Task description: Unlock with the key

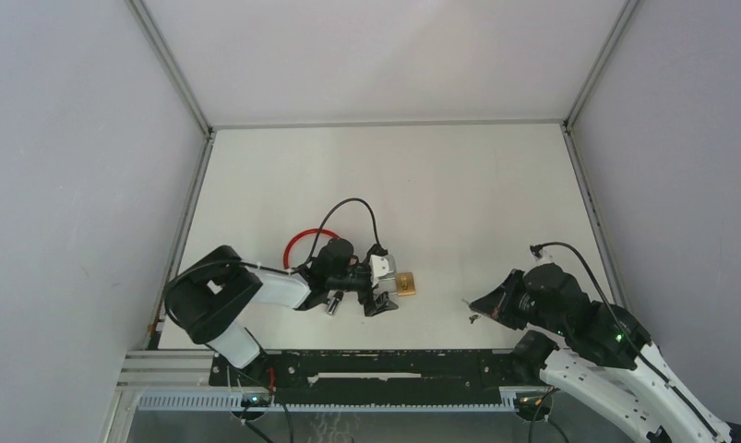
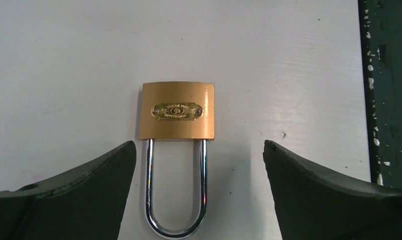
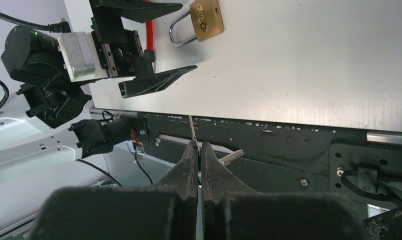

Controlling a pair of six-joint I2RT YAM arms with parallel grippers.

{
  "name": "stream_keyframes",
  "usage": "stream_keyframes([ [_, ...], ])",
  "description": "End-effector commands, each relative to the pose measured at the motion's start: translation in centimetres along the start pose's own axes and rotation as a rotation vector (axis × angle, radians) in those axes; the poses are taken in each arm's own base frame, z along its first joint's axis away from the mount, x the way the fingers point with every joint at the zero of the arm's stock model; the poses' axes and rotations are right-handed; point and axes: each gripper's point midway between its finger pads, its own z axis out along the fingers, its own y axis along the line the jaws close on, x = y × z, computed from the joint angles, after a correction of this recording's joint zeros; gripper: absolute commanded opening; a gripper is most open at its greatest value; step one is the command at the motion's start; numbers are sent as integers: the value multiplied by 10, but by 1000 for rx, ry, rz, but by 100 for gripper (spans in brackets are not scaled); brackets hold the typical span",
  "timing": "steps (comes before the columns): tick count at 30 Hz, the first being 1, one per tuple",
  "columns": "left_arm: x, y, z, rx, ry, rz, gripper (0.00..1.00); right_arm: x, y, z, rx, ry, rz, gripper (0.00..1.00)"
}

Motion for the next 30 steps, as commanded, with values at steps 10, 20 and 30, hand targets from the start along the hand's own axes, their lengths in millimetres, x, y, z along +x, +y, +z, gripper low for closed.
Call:
stream_keyframes([
  [10, -28, 28, 24, -30, -141, 50, 99, 1, 11, 8, 0, 30, 12, 0],
  [20, -8, 26, 35, -2, -107, 15, 92, 0, 13, 12, 13, 36, 3, 0],
  [30, 20, 21, 39, 20, -22, 25, 74, 0, 12, 12, 12, 34, 4, 0],
])
